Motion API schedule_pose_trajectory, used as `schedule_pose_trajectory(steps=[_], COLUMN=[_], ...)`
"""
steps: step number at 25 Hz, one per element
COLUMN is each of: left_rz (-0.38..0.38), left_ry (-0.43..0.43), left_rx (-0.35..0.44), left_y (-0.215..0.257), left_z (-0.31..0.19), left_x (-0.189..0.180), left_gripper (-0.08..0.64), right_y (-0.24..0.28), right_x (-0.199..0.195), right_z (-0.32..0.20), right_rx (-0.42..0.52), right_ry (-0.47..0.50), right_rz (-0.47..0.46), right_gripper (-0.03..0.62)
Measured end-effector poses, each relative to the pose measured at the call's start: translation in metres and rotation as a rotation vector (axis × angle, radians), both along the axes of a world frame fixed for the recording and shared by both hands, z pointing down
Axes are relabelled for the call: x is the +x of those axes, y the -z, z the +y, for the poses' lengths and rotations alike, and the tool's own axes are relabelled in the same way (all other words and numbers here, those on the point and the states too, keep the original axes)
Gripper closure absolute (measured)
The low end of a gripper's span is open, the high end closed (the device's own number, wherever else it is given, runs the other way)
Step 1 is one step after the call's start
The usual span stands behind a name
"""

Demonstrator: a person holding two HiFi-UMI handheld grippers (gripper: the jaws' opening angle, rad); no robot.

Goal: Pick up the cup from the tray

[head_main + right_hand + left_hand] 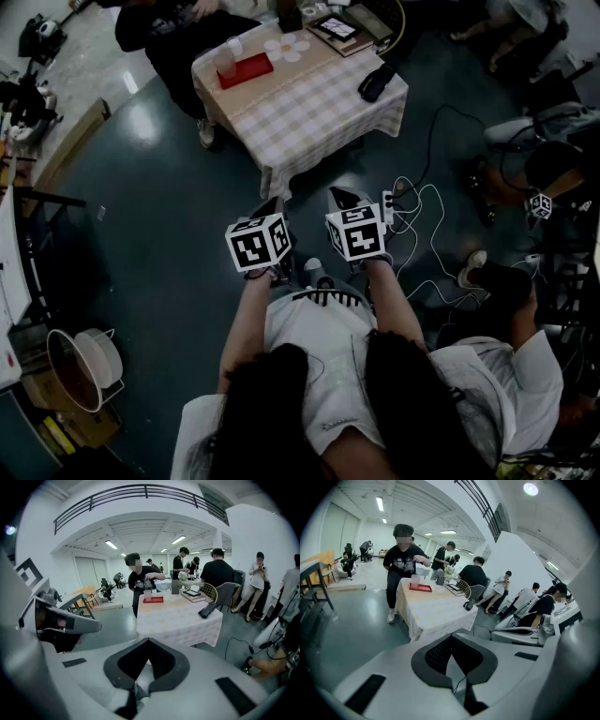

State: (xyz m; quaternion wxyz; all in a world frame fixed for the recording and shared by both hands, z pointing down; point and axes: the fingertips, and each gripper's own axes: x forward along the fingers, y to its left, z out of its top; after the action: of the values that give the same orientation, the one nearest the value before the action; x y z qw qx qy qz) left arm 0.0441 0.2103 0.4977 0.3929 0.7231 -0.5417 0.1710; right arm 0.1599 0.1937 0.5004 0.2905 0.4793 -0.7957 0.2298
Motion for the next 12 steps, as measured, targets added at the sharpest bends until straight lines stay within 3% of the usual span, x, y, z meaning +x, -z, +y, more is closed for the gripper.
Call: schedule_pose_trajectory(steps=[12], left_rz=[0.004], left_ry=[0.017], left_rx=[-0.002], left_y=[-0.0010], left_z=[0.0002], left_x=[-0.0057], left_gripper=[0.557], right_y=[-0.0015], right_x=[-0.0084], right_z=[0.0007], right_rx=[-0.006], right_ry=[0.022], right_rz=[-0.002], right_gripper=[0.584])
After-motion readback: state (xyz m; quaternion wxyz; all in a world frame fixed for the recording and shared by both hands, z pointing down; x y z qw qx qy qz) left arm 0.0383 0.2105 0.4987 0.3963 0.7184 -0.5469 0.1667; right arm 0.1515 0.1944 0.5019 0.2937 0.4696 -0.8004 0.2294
